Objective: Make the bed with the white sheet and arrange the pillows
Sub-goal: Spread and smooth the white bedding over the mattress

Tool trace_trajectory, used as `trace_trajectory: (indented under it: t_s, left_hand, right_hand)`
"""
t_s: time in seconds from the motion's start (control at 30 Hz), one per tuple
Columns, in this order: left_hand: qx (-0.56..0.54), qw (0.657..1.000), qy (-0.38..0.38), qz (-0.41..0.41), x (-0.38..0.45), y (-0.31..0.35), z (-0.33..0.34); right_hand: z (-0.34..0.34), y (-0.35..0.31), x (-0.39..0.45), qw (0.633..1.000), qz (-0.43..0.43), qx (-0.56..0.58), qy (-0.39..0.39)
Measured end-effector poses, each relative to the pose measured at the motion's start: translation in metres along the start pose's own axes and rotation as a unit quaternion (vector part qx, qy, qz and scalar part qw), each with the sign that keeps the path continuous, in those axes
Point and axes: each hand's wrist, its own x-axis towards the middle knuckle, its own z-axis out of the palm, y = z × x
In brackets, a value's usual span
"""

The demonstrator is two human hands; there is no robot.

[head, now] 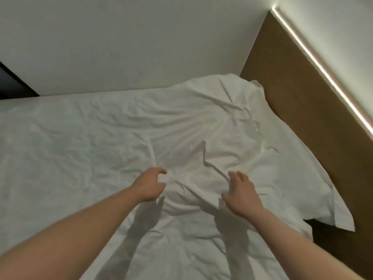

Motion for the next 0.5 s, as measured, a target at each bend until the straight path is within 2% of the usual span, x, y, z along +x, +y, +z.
trace_trajectory:
  t_s: [0.1,0.2,0.5]
  left_hand:
    - [0.021,0.998,-0.045,-0.04,-0.052,-0.094,0.02]
    - [0.035,0.994,-0.08,-0.069,-0.102,-0.173,0.022]
    - [0.026,0.992,-0.051,-0.11,-0.206,-0.345,-0.006]
  right_hand:
    - [0.052,-0.018,-0.035,0.999,0.032,-0.022,-0.017]
    - [0.097,-0.054,-0.07,0.998,0.062,0.005,-0.016]
    - [0.199,-0.194,-0.154,0.994,0.009,0.055,-0.09]
